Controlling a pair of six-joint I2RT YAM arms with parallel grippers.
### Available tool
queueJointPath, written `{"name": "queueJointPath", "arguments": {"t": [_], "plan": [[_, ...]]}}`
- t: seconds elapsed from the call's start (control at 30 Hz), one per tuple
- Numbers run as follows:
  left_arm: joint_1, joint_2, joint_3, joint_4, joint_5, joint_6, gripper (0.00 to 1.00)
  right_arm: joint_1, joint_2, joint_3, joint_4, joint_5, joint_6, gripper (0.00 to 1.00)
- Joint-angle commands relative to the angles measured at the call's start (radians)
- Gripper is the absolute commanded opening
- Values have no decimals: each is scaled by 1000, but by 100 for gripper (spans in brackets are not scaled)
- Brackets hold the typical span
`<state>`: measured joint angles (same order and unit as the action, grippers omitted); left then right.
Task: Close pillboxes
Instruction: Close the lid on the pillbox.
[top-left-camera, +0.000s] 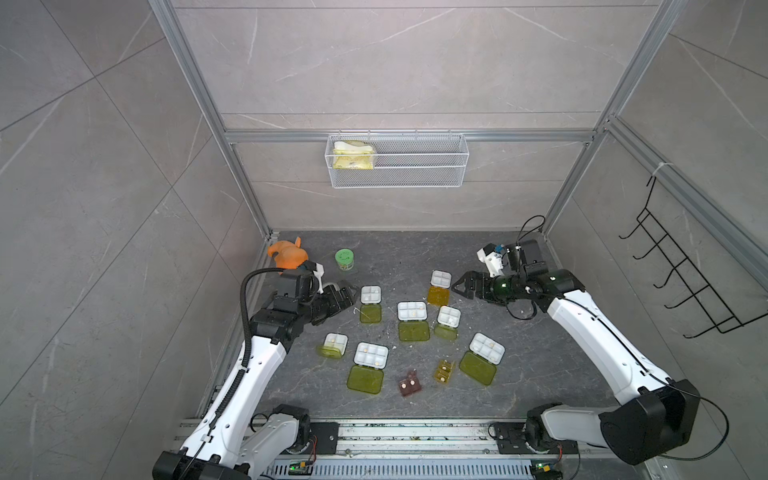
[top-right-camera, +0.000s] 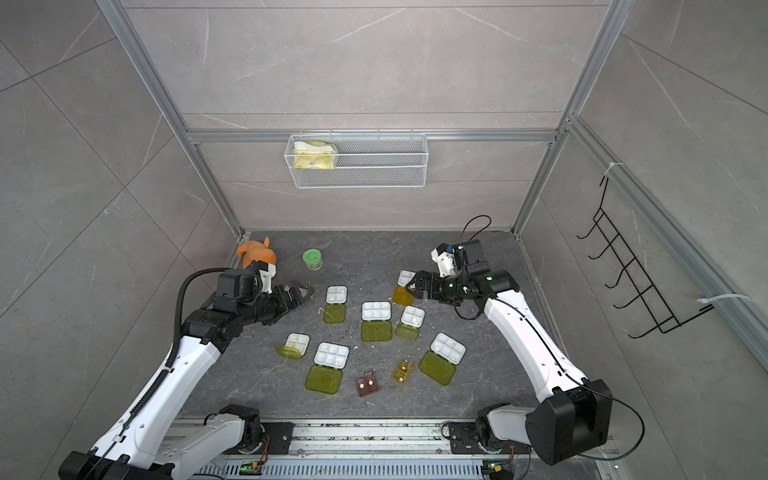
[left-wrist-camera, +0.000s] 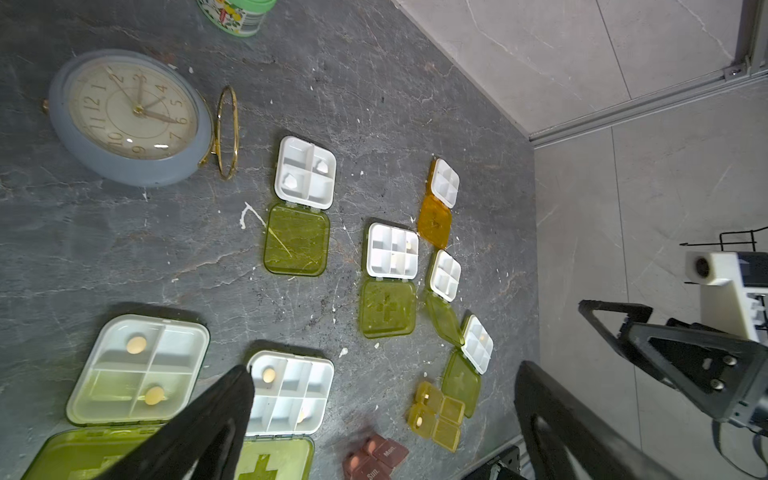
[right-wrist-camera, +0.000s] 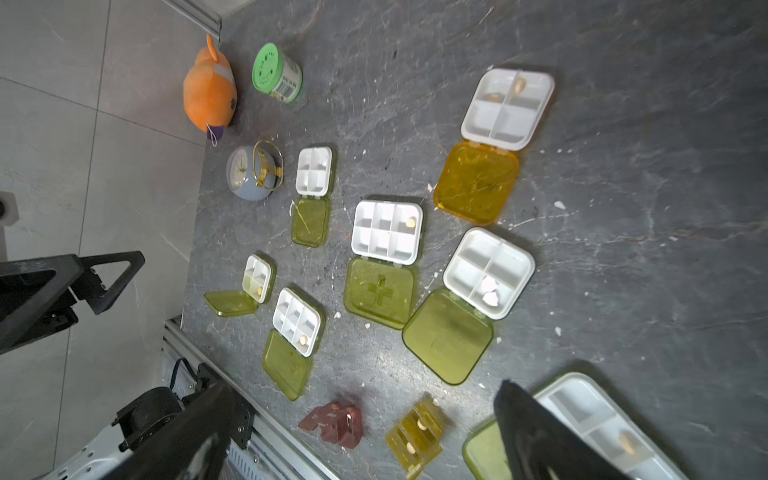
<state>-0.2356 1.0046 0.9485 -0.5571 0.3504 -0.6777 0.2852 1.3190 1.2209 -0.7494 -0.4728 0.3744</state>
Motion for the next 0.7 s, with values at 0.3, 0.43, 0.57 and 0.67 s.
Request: {"name": "queueJointPath", "arguments": {"t": [0.3, 0.43, 0.57, 0.67], "plan": [[-136, 39, -30, 40, 51, -40, 100, 139, -8, -122, 95, 6, 133, 97], [-170, 77, -42, 89, 64, -61, 100, 169, 0, -130, 62, 35, 146, 96], [-213, 120, -46, 128, 73, -69, 99, 201, -4, -147, 24, 73, 154, 96], [-242, 147, -47, 144, 71, -73, 100, 211, -1, -154, -13, 100, 154, 94]]}}
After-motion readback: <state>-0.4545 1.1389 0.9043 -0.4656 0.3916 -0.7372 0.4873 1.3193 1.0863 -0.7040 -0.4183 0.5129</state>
